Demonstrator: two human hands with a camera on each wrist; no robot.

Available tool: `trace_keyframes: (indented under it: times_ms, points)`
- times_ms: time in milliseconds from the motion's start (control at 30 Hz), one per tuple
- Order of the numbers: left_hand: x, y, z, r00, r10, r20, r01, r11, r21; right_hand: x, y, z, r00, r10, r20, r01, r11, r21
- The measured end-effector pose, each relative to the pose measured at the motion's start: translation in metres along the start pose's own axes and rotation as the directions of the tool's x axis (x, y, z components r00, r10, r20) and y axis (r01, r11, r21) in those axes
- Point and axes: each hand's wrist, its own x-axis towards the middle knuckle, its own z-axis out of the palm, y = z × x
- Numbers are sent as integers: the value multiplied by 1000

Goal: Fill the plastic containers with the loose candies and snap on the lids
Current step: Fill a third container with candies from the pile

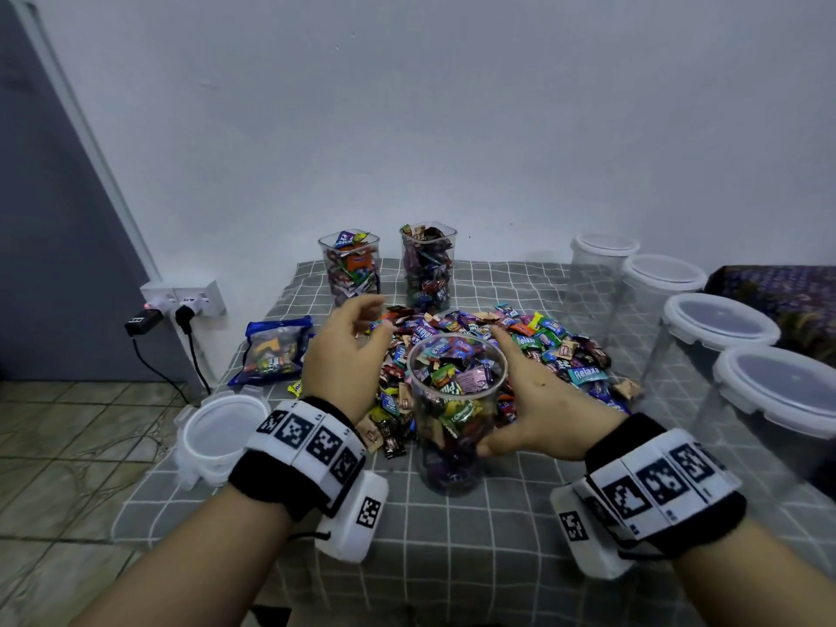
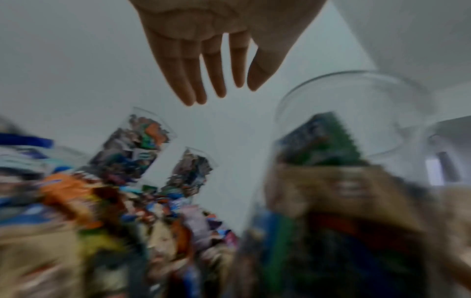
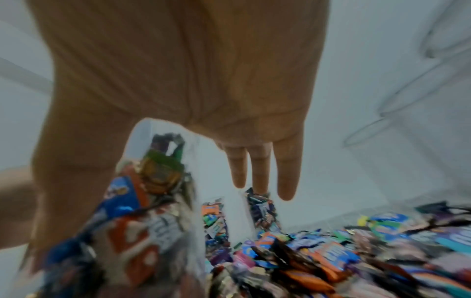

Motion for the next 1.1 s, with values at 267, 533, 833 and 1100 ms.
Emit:
trace_keyframes:
  times_ms: [267, 533, 833, 1100]
  points:
    - [17, -49, -3, 848, -486, 213, 262, 732, 629, 20, 41, -11, 936, 321, -143, -351, 880, -320]
    - [27, -65, -4, 791, -574, 212, 306, 670, 676, 45, 74, -15, 792, 526, -309, -606, 741, -290]
    - [29, -75, -4, 747, -636, 196, 382, 651, 656, 57, 95, -7, 638, 740, -214, -770, 605, -203]
    - [28, -74, 4, 714, -621, 323, 261, 664, 701, 58, 70, 0, 811, 577, -94, -576, 764, -291]
